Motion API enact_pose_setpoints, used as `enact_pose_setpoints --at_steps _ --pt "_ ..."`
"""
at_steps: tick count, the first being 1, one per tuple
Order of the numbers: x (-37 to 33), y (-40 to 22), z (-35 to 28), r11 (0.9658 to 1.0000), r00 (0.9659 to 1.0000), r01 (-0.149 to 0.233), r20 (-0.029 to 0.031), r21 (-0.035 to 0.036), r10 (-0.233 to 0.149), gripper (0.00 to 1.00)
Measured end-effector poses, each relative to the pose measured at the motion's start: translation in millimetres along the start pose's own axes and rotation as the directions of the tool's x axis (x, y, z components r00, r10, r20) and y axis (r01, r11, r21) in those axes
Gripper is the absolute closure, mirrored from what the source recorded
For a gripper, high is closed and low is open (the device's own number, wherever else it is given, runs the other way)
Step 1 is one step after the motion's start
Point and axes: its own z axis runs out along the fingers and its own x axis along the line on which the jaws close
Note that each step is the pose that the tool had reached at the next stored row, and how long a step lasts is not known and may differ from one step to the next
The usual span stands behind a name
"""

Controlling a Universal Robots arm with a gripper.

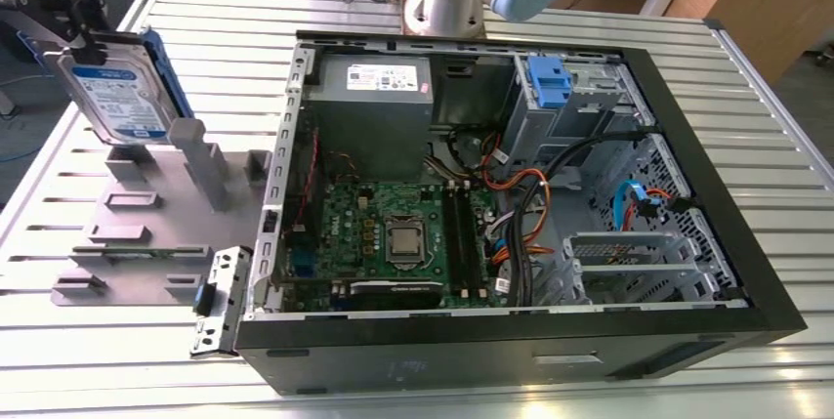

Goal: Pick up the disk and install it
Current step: 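Pick up the disk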

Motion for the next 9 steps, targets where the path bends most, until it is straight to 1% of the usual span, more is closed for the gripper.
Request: enact_pose_setpoints --at_steps 9 --pt "-0.1 0.4 -7.9 1.0 1.0 0.0 0.0001 0.0001 0.0 0.65"
